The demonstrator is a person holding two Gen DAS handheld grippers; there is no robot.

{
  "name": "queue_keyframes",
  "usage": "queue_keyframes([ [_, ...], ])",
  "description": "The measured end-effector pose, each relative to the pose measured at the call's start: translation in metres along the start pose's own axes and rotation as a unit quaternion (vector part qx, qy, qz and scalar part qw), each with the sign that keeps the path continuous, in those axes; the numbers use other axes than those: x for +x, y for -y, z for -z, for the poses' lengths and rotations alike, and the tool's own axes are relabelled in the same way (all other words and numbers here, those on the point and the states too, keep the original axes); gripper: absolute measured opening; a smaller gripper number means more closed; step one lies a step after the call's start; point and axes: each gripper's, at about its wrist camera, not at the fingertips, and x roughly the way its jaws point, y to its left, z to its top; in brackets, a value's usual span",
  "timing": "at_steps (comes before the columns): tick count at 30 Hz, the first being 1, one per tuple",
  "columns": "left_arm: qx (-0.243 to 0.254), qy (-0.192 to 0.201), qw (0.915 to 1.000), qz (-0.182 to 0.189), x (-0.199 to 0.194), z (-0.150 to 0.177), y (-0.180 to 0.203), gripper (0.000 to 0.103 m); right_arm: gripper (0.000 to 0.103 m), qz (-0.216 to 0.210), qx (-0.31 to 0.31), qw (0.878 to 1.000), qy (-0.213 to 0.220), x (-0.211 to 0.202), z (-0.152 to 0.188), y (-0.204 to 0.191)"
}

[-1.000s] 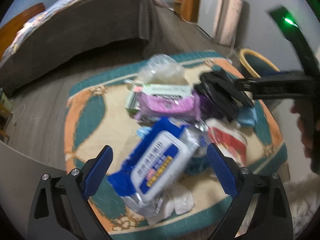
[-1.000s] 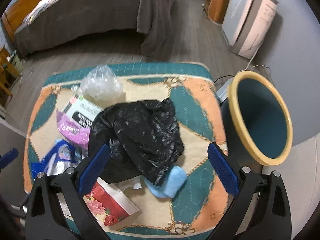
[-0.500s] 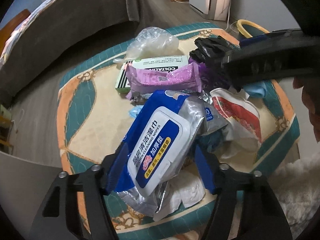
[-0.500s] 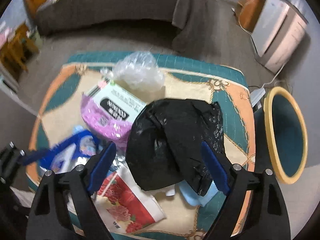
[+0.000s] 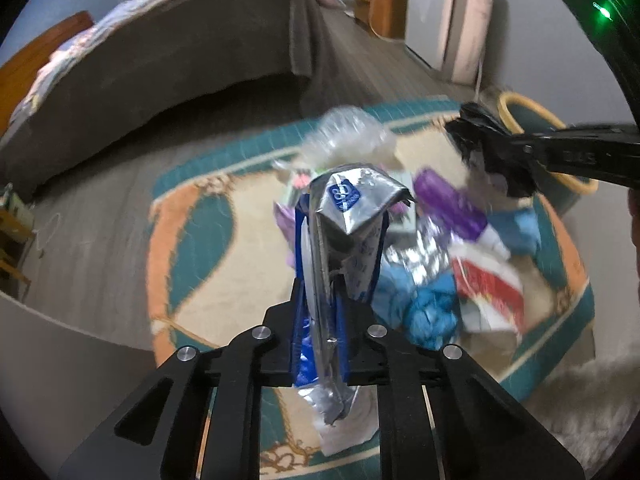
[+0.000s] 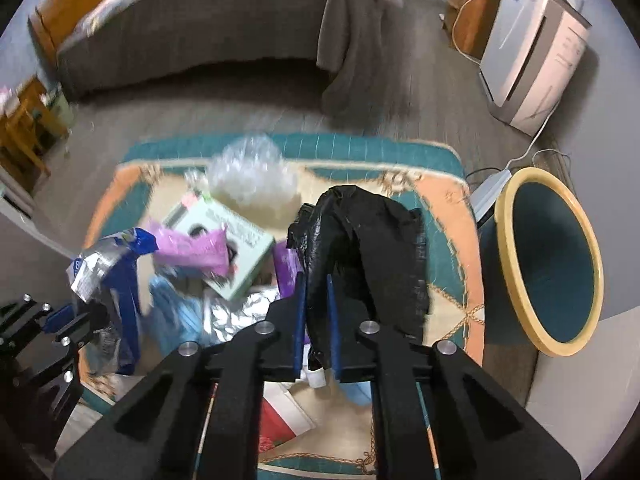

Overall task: Collect trash
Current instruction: 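Carry the wet-wipe pack and black bag over the bin and release both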

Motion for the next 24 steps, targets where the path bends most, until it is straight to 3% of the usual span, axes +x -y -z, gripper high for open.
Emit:
queue_keyframes([
  [6, -0.022, 0.057, 0.9981, 0.006, -0.027, -0.02, -0.009, 0.015, 0.003, -0.031, 0.043, 0.998, 0.039, -0.03, -0.013, 0.025],
  [11, -0.039, 0.112, 0.9922, 0.038, -0.061, -0.037, -0.009, 0.015, 0.002, -0.066, 0.074, 0.992, 0.073, -0.059, -0.025, 0.051],
  [15, -0.022, 0.139, 0.9892, 0.041, -0.076, -0.047, 0.003, 0.015, 0.002, -0.062, 0.074, 0.99, 0.098, -0.08, -0.031, 0.065],
  [24, 0.016, 0.142, 0.9884, 0.05, -0.077, -0.067, 0.043, 0.015, 0.002, -0.049, 0.098, 0.984, 0.139, -0.113, -0.032, 0.117],
])
